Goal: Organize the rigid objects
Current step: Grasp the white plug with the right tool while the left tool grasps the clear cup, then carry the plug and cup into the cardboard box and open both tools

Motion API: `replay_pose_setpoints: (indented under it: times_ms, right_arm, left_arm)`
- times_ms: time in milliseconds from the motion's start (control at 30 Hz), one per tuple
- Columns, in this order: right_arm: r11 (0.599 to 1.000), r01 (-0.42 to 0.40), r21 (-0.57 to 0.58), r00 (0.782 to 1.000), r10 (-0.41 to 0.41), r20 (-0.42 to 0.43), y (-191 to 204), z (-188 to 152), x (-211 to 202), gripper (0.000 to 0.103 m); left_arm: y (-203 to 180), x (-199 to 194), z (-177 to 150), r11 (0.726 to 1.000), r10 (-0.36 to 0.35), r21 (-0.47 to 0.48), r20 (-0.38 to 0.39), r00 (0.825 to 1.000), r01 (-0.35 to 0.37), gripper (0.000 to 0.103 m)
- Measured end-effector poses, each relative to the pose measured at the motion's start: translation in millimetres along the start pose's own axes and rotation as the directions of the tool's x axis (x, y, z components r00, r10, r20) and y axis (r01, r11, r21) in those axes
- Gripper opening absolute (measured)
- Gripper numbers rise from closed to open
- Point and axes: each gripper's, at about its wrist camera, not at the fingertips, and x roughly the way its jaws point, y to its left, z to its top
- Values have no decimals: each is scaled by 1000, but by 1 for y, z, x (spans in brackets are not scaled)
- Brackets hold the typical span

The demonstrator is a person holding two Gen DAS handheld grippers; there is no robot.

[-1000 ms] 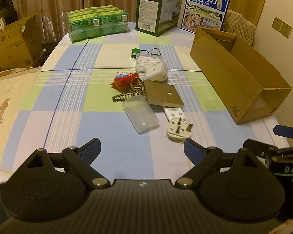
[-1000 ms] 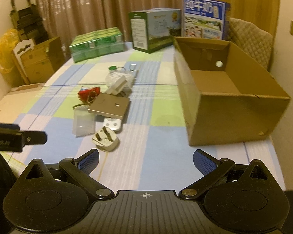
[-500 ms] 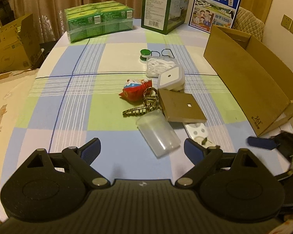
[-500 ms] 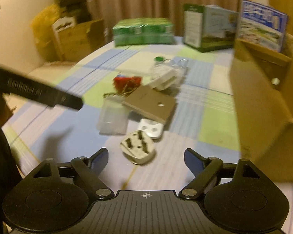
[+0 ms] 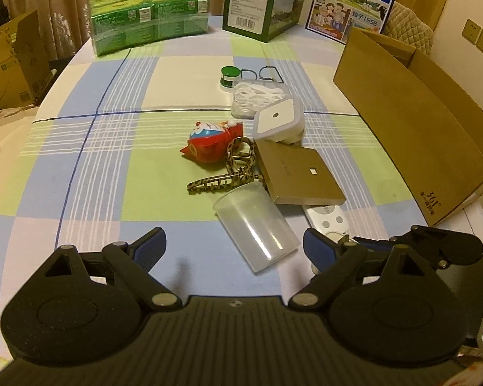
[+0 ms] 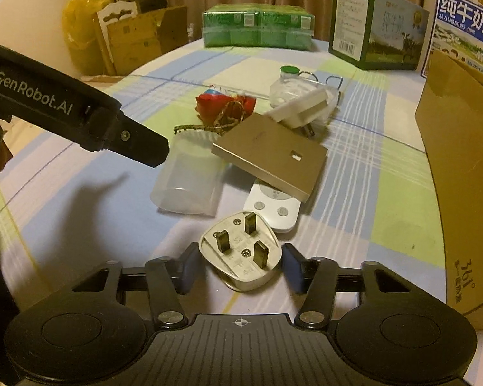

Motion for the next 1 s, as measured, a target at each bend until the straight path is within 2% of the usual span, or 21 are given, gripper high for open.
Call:
replay_pose_setpoints:
  times_ms: [167, 400, 533, 767, 1000]
  right_arm:
    - [999, 26, 33, 1000, -26, 14, -8, -6, -13, 49]
    - [977, 162, 139, 986, -165, 9, -41, -23, -27, 49]
    - [971, 180, 156, 983, -183, 11, -49, -23, -29, 49]
    - [969, 188, 162, 981, -194, 21, -49, -25, -29, 49]
    - [970, 193, 149, 979, -200, 31, -48, -23, -25, 51]
  left_arm:
    - [-2, 9, -1, 1000, -8, 3, -7, 1000, 9, 90]
    - [-13, 37, 0, 1000, -15, -7, -16, 1000, 15, 88]
    - [-16, 58, 4, 999, 4, -35, -12, 1000, -4, 81]
    - [-14, 63, 1, 997, 75, 9, -21, 997, -75, 51]
    - [-12, 61, -3, 996, 78, 35, -16, 997, -77, 48]
